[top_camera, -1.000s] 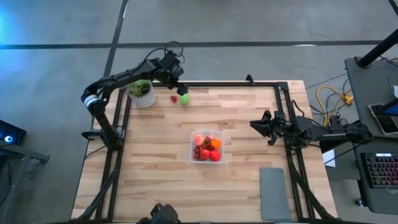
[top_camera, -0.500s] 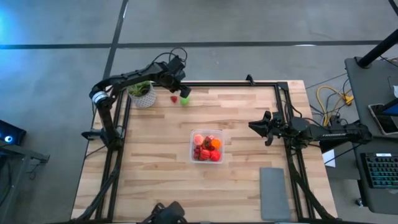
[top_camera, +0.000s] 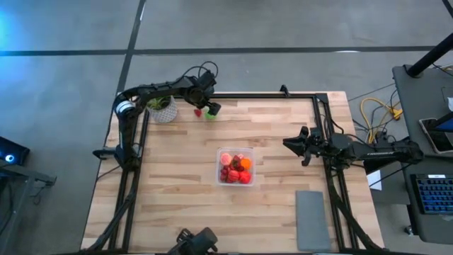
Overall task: Pick and placing Produce into tupperware
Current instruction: Put the green melon into the transparent container
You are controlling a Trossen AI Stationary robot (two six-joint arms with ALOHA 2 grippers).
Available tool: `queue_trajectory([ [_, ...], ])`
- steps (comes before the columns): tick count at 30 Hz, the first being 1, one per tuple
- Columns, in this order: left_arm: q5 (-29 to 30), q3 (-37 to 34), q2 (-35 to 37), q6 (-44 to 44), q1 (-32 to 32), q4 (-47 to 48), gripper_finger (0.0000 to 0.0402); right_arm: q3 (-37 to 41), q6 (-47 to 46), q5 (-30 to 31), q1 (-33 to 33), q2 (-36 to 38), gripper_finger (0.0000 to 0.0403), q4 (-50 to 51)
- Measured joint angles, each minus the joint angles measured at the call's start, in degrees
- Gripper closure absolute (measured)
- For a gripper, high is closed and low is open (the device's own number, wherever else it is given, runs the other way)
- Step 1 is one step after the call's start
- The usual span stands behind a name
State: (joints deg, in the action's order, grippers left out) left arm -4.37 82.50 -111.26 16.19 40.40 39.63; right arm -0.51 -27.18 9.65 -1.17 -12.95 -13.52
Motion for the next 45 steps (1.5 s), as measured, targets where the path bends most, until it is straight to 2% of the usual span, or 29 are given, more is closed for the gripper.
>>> queue_trajectory([
  [9,0.4,0.0,-2.3,0.0,-0.6,-2.2,0.0072,0.0,0.0,-0.1,0.0,0.0,0.0330,0.0],
  [18,1.5,-0.3,-2.8,0.0,-0.7,-3.1,0.0076,-0.1,0.0,-0.1,0.0,0.0,0.0321,0.0],
  [28,1.5,-0.4,-2.8,0.0,-0.8,-3.2,0.0137,-0.1,0.0,-0.1,0.0,0.0,0.0332,0.0],
  [40,-0.6,0.0,-1.3,0.0,-2.1,-2.0,0.0185,-0.1,0.0,-0.1,0.0,0.0,0.0323,0.0],
  [45,-1.3,0.0,1.4,0.0,-3.5,-0.8,0.0190,-0.1,0.0,-0.1,0.0,0.0,0.0329,0.0],
])
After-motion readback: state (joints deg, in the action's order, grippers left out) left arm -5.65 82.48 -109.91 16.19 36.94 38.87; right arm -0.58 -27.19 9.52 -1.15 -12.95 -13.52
